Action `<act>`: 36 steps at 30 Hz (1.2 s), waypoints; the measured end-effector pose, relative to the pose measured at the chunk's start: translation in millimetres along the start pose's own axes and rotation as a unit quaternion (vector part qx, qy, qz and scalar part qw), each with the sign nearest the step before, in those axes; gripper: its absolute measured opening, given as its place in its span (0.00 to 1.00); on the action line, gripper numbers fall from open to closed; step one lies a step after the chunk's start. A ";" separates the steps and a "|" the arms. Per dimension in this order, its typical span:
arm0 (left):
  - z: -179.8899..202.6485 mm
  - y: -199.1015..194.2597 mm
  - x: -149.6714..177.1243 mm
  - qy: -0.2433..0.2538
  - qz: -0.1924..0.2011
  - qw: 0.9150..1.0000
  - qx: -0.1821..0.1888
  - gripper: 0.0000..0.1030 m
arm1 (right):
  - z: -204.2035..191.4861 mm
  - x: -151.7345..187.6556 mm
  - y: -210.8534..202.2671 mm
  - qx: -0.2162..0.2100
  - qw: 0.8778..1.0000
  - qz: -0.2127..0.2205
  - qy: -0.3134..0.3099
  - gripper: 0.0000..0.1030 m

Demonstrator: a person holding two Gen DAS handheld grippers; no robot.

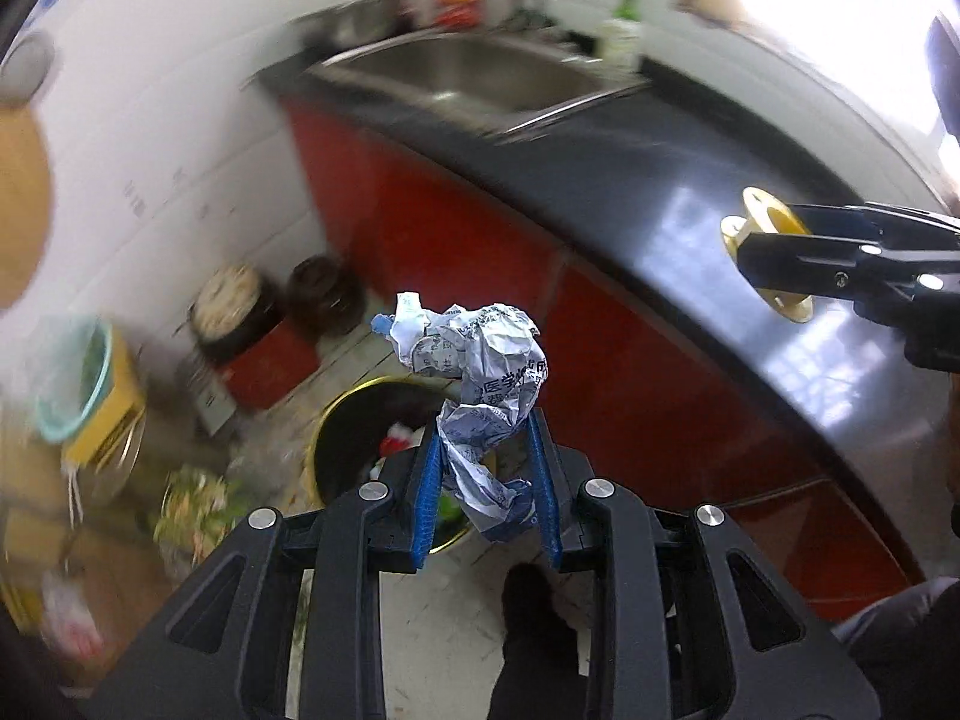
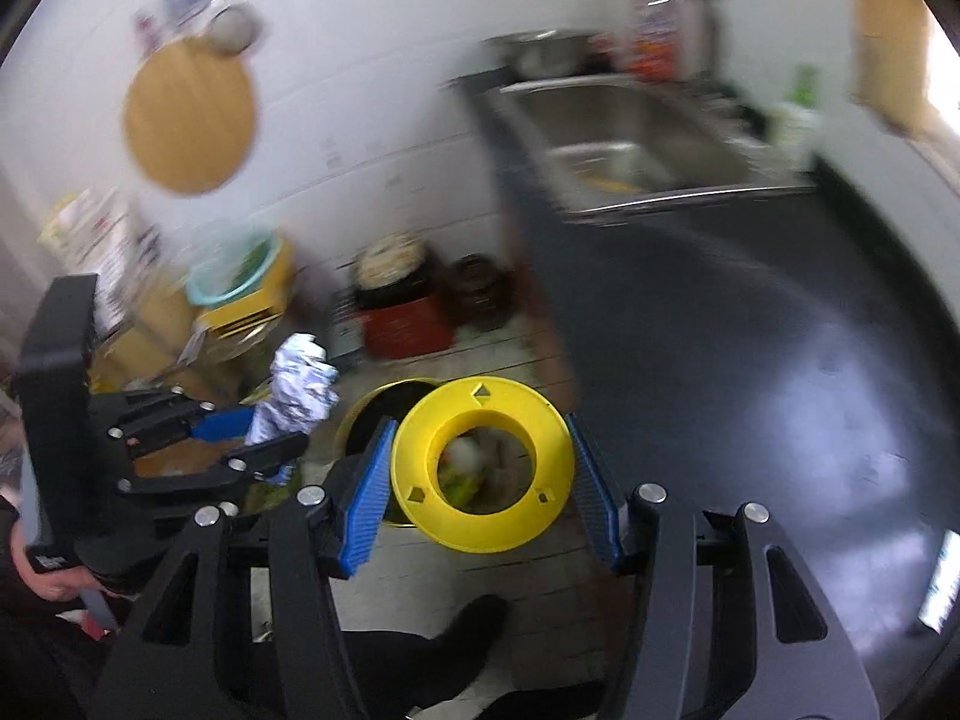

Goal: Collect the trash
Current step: 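Carry foil and yellow tape roll to the black bin and open both tools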

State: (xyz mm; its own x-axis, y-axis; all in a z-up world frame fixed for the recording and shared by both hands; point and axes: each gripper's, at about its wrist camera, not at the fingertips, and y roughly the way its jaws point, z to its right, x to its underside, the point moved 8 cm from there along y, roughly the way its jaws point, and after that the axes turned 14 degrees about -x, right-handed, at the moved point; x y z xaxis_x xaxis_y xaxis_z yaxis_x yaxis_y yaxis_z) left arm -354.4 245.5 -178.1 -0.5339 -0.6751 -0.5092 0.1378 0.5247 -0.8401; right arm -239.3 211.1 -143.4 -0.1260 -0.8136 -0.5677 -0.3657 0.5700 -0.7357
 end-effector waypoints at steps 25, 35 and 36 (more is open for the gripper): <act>-75.9 145.2 65.1 -0.123 -0.085 0.988 0.029 0.26 | -16.6 -2.1 241.1 -0.048 0.985 -0.167 0.014 0.54; -81.9 148.6 68.0 -0.137 -0.084 0.987 0.023 0.74 | -17.2 -16.2 237.6 -0.058 0.985 -0.161 0.023 0.78; -81.9 147.9 67.7 -0.135 -0.084 0.987 0.022 0.74 | -16.3 -16.4 236.0 -0.056 0.985 -0.159 0.023 0.79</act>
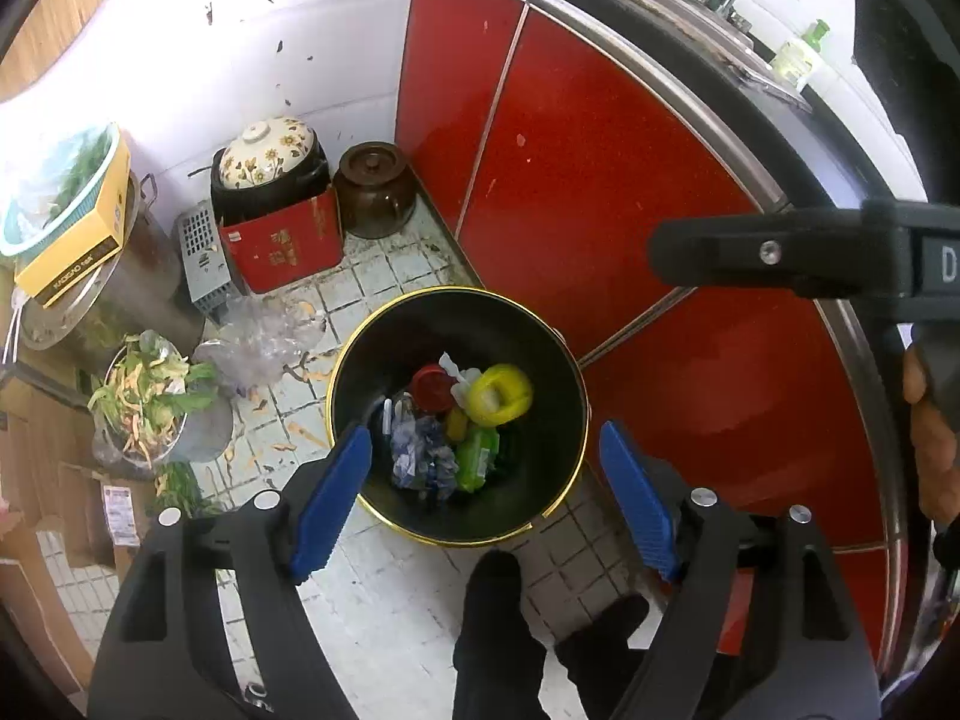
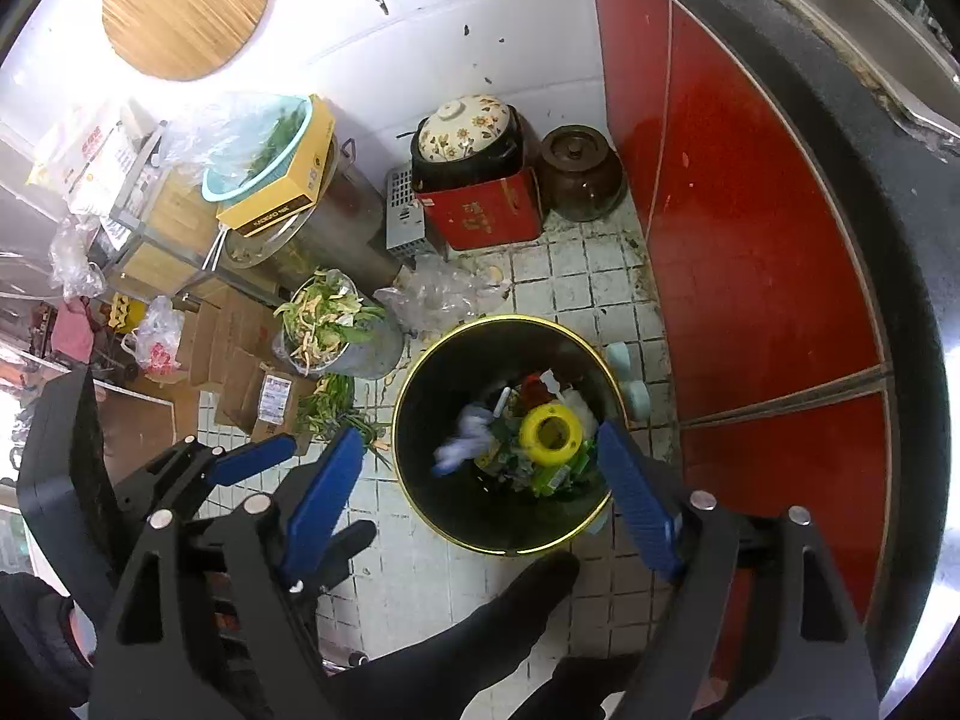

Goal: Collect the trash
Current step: 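Move both open tools back over the blister pack and plastic cup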

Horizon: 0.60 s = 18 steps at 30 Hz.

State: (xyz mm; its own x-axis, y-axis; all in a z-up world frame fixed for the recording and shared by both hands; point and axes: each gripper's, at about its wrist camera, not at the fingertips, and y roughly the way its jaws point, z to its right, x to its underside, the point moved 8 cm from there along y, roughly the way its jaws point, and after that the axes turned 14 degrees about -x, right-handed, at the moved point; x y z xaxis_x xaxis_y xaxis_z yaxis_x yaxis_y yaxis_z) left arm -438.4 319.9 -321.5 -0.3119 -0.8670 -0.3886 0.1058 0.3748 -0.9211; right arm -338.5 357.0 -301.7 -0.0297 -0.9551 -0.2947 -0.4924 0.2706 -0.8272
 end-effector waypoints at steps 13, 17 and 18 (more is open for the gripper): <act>44.1 -51.4 -11.2 0.065 0.041 0.997 -0.010 0.94 | 11.3 28.0 -105.3 0.035 0.996 0.077 0.019 0.90; 89.5 -78.9 -25.5 0.117 0.062 0.991 -0.007 0.94 | 29.4 54.8 -189.3 0.078 0.986 0.144 0.038 0.93; 109.6 -88.4 -29.5 0.138 0.069 0.988 0.000 0.94 | 34.5 63.5 -209.8 0.093 0.982 0.160 0.044 0.93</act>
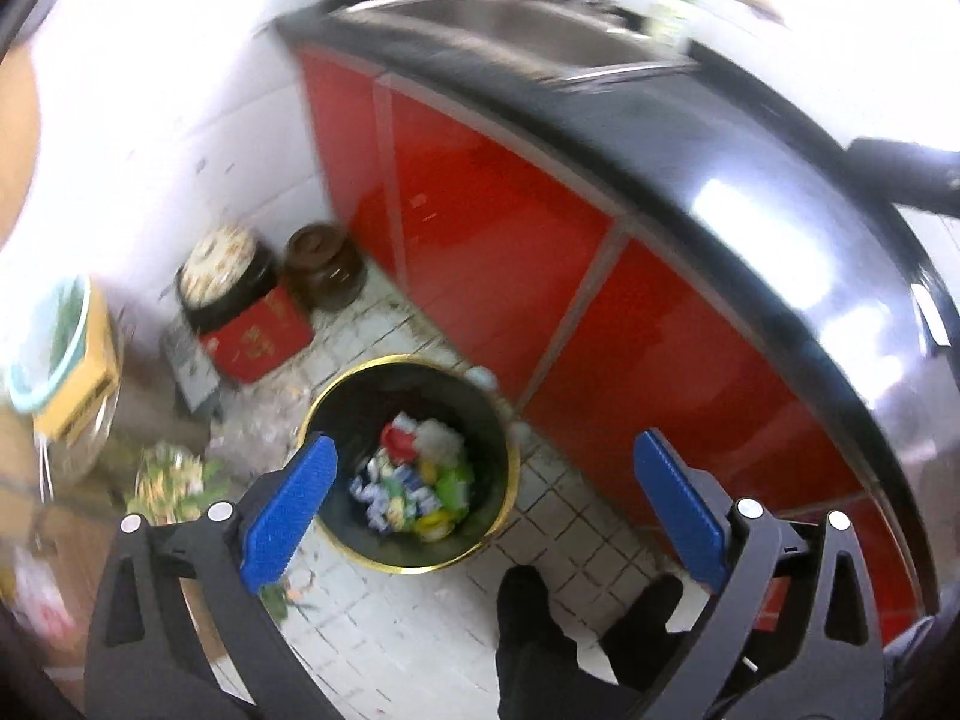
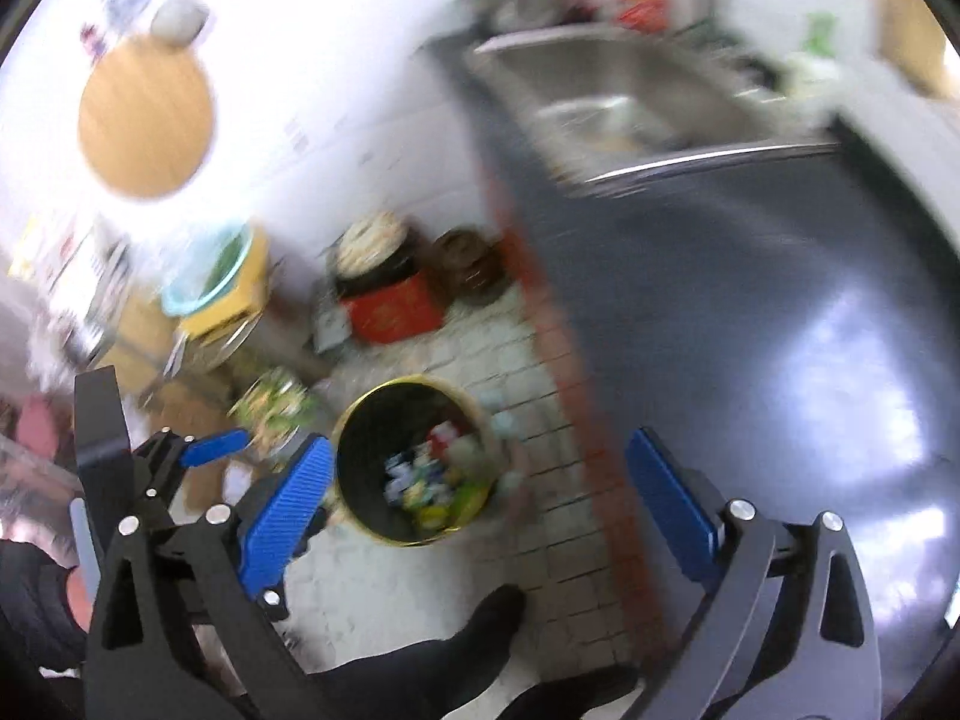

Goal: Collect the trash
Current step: 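Move both open tools back over the blister pack and plastic cup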

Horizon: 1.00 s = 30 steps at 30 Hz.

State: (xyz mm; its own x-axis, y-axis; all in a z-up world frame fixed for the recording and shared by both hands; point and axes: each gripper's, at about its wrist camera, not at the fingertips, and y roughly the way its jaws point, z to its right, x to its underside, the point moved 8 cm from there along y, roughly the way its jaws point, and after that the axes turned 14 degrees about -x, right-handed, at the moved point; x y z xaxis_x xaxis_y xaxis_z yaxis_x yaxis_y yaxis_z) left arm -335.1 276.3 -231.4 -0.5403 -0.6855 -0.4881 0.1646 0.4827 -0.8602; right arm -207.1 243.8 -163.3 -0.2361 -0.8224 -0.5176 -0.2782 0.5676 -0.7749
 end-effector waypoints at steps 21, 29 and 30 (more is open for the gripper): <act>413.7 -167.9 -55.1 0.253 0.075 0.940 0.215 0.94 | 227.0 255.1 -396.6 0.308 0.878 0.205 0.303 0.93; 465.8 -168.4 -43.3 0.289 0.075 0.932 0.206 0.94 | 248.0 269.7 -409.0 0.298 0.876 0.218 0.311 0.93; 470.3 -165.7 -43.9 0.290 0.073 0.932 0.203 0.94 | 252.8 269.0 -409.8 0.294 0.877 0.220 0.310 0.93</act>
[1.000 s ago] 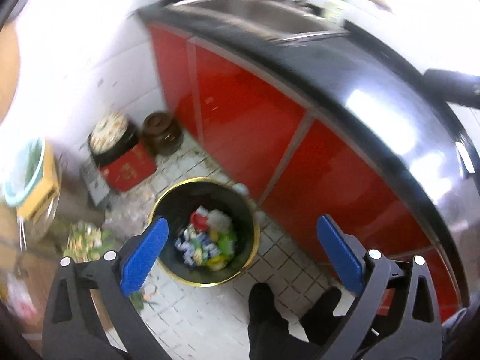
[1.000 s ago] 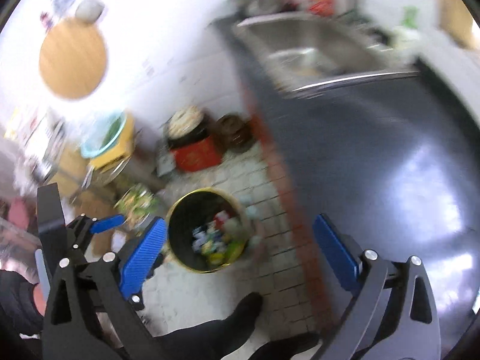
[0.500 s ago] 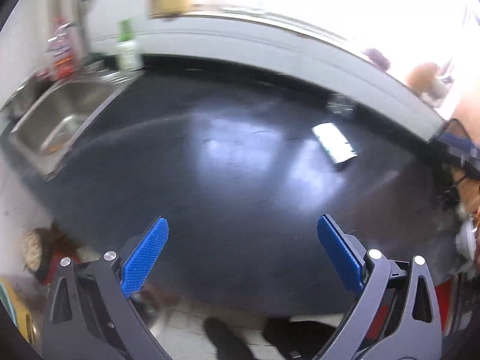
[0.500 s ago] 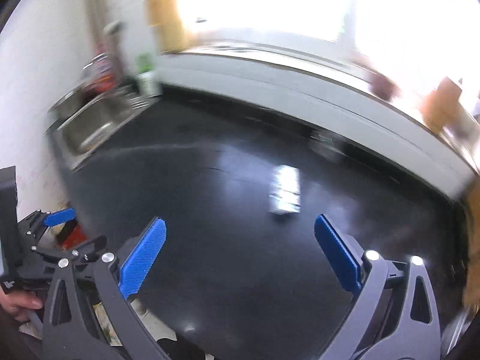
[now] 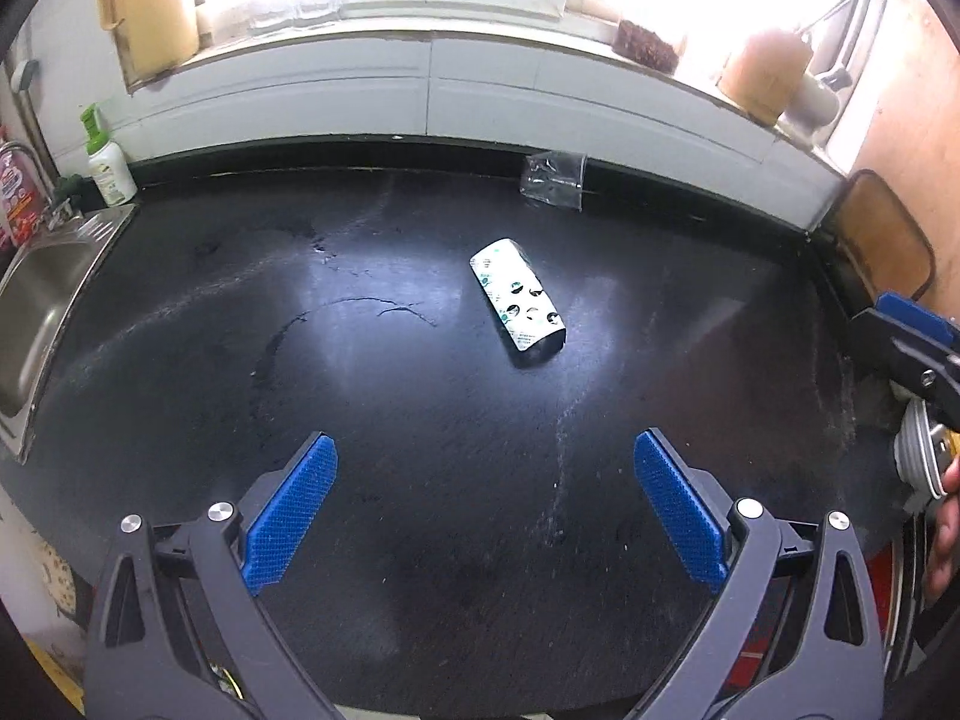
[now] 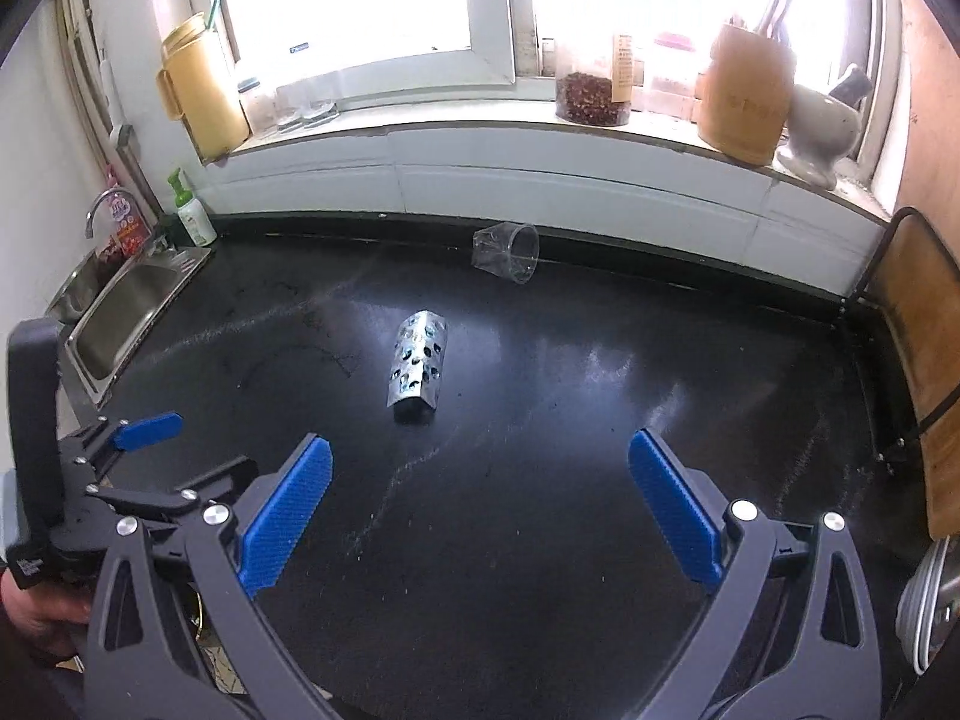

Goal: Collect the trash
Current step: 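Move both open tools back over the blister pack and plastic cup, then grasp the blister pack with the left tool while the right tool grasps the clear cup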

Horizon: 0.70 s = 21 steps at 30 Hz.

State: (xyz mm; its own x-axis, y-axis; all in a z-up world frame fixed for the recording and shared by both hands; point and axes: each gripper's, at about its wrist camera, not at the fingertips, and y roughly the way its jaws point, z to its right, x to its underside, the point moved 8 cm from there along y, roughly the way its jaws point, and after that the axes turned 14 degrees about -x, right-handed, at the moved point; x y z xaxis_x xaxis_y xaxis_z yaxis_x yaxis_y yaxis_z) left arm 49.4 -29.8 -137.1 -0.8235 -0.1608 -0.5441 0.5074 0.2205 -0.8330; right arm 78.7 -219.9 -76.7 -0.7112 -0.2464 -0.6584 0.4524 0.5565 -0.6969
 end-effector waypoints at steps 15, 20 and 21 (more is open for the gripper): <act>50.6 106.0 -47.7 0.001 -0.034 0.999 -0.016 0.94 | 54.0 -65.5 107.9 -0.040 0.998 -0.047 -0.007 0.93; 63.1 149.0 -63.3 -0.006 -0.051 0.999 -0.017 0.93 | 72.5 -87.5 164.9 -0.039 0.996 -0.075 -0.018 0.93; 64.7 154.6 -65.1 -0.007 -0.052 0.998 -0.016 0.93 | 76.2 -91.3 176.1 -0.040 0.996 -0.078 -0.019 0.93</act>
State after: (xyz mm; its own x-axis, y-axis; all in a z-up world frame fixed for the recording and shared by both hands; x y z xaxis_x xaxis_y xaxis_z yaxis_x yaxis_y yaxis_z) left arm 197.8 -47.5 -236.9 -0.8679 -0.1973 -0.4559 0.4104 0.2326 -0.8818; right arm 264.3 -159.8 -161.0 -0.7480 -0.3639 -0.5550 0.2922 0.5703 -0.7677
